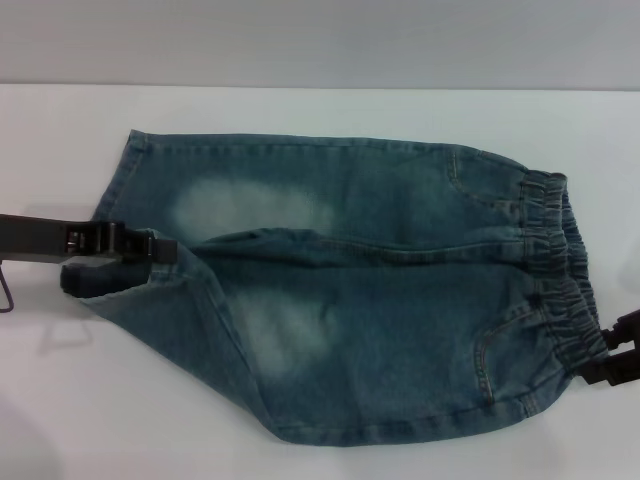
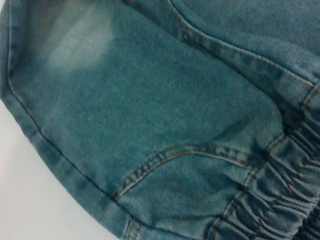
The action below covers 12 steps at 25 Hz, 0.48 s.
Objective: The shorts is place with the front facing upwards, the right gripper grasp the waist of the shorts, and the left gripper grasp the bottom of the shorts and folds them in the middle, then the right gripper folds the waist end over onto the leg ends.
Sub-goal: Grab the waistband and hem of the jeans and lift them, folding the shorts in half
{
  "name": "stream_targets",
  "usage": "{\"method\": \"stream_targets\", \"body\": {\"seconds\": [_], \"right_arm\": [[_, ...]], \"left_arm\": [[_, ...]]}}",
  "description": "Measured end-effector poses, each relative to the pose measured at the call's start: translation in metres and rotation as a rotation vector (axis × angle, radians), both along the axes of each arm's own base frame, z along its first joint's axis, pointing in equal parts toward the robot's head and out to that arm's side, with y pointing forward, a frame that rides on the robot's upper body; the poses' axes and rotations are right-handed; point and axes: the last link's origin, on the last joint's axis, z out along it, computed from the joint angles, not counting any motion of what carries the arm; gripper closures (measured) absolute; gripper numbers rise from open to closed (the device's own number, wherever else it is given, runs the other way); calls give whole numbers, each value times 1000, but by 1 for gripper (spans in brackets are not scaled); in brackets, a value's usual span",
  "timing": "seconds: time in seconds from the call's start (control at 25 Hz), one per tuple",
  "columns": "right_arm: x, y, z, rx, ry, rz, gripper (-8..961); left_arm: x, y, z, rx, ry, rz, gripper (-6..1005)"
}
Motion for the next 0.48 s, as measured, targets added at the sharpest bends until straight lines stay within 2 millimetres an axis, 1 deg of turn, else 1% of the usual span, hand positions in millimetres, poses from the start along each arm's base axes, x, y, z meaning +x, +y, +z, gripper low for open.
{"method": "stream_targets", "body": {"seconds": [0.28,0.48], "right_arm": [[-8,0,-4,-9,33,28,438],[-11,-2,-3,-18,53,38,438]], "left_arm": [[0,0,0,0,0,0,916],[0,0,-1,-1,1,-1,913]]}}
